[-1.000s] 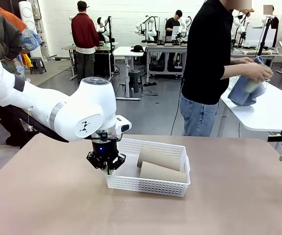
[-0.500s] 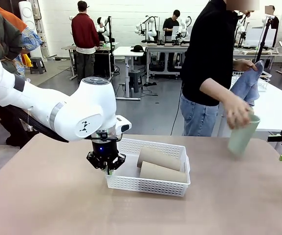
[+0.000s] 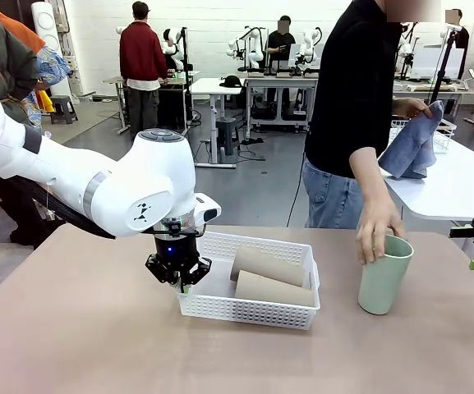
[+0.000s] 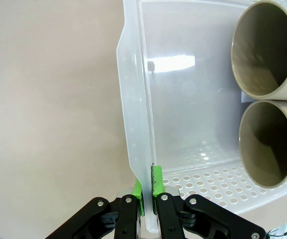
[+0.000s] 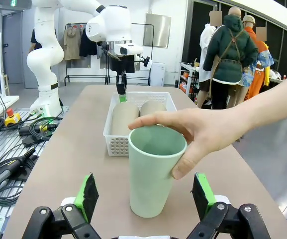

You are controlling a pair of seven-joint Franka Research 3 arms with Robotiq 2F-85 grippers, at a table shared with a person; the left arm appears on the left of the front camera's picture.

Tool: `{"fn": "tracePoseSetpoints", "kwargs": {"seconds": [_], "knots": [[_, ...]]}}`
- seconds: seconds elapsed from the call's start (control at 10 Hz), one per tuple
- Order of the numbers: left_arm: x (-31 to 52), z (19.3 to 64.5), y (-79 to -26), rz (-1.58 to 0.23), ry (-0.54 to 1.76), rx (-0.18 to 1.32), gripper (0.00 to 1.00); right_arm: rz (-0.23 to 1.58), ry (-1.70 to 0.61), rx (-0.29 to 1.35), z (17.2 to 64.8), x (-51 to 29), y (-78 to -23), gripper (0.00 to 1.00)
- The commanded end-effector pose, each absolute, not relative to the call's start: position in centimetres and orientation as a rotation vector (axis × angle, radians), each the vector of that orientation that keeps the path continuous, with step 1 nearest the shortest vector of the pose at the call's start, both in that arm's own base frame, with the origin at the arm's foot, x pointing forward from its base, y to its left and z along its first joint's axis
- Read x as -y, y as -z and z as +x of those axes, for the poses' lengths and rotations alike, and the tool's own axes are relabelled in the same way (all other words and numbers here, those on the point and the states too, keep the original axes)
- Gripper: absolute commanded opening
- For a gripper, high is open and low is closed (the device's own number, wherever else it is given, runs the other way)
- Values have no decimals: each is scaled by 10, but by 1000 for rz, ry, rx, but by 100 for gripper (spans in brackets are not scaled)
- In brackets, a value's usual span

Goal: Clean and organize the cups into the basket.
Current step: Pick up the Reusable plastic cup from the right side of the table and stack it inside the Organizing basket in the center of the table.

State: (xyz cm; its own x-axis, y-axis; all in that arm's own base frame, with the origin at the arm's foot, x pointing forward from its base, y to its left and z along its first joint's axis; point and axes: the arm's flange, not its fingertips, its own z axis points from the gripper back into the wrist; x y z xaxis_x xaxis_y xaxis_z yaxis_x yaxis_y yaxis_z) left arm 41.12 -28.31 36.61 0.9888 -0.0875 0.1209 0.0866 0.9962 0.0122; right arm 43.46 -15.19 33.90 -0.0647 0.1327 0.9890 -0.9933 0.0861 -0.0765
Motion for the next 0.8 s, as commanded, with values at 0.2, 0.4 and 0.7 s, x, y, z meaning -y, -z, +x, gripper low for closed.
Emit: {"fn": "tracePoseSetpoints", "kwargs": {"seconds": [0.2, 0.4, 0.7], "knots": [[284, 411, -369, 1, 94, 137, 0, 1012, -1252, 1205, 435, 152, -339, 100], [284, 411, -369, 1, 94, 137, 0, 1049, -1308, 1137, 451, 141, -315, 100], [284, 411, -369, 1, 94, 137, 0, 1041, -1346, 1076, 468, 131, -281, 100]]}}
